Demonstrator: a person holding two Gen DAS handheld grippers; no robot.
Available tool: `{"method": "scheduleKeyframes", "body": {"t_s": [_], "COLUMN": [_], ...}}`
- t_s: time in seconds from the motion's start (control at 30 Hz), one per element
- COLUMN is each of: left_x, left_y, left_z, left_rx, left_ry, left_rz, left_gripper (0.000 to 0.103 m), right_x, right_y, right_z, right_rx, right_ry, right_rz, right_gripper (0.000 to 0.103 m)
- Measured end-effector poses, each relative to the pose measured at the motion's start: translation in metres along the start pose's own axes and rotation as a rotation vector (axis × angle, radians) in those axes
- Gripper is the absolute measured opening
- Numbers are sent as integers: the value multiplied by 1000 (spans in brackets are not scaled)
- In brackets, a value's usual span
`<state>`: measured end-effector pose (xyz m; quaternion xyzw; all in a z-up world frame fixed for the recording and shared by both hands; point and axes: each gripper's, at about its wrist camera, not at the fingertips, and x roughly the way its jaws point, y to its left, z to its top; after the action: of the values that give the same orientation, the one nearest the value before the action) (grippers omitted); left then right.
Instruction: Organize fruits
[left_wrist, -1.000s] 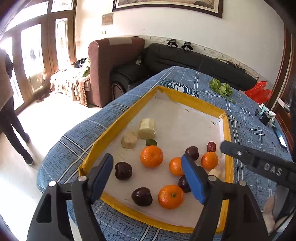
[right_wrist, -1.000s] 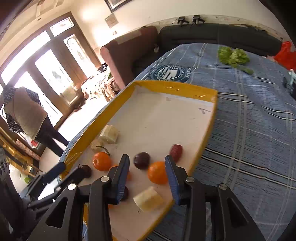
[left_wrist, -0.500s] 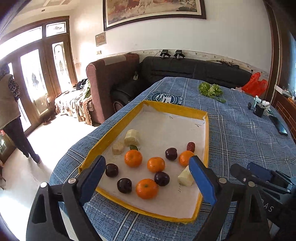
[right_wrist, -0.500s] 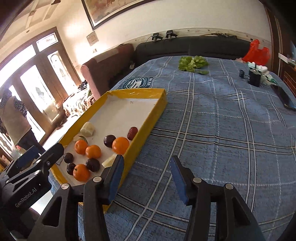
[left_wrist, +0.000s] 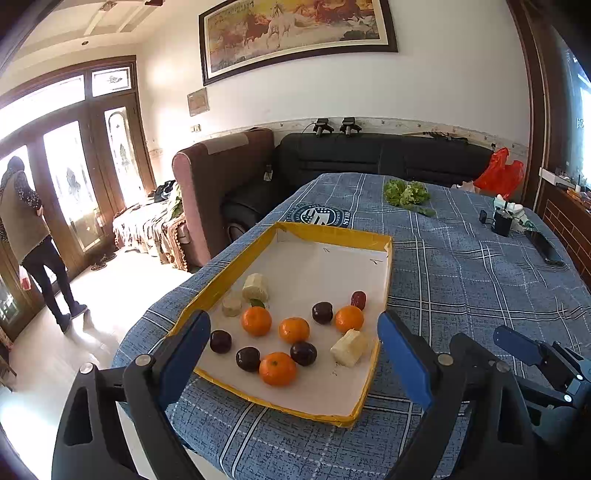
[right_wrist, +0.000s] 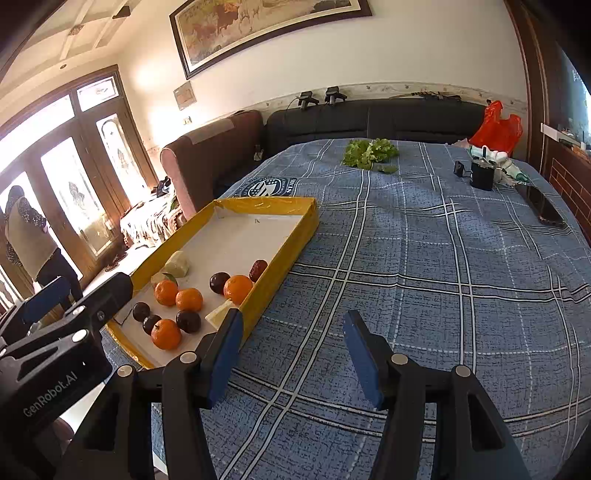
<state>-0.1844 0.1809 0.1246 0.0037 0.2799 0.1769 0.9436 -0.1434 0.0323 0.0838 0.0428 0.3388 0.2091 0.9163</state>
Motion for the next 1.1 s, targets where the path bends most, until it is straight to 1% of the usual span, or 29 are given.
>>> {"method": "scheduleKeyframes", "body": {"t_s": [0.1,0.23,0.33,0.6,0.73,1.1], "left_x": [-11,-22,-27,-25,-22,-10], "left_y": [-2,-5,-4,-2,-3,-4], "left_z": [1,4,3,0,-2,-4], "left_rx": [3,9,8,4,6,-3], "left_ry": [-29,-68,-83,-64,-55,-26], "left_rz": [12,34,41,38,36,31], "left_gripper": [92,96,97,97,97,97], "right_x": [-8,-14,-17,-19,-18,-9], "right_y": [-2,-5,-6,-4,0,2], "right_z": [-1,-2,-4,-8,-9,-12], "right_rx": [-3,-1,-2,-17,-31,-50], "right_ry": [-15,-30,-31,-29,-30,-11], "right_rz": [-5,-13,-16,-26,-32,-43], "right_gripper": [64,65,66,67,70,71]}}
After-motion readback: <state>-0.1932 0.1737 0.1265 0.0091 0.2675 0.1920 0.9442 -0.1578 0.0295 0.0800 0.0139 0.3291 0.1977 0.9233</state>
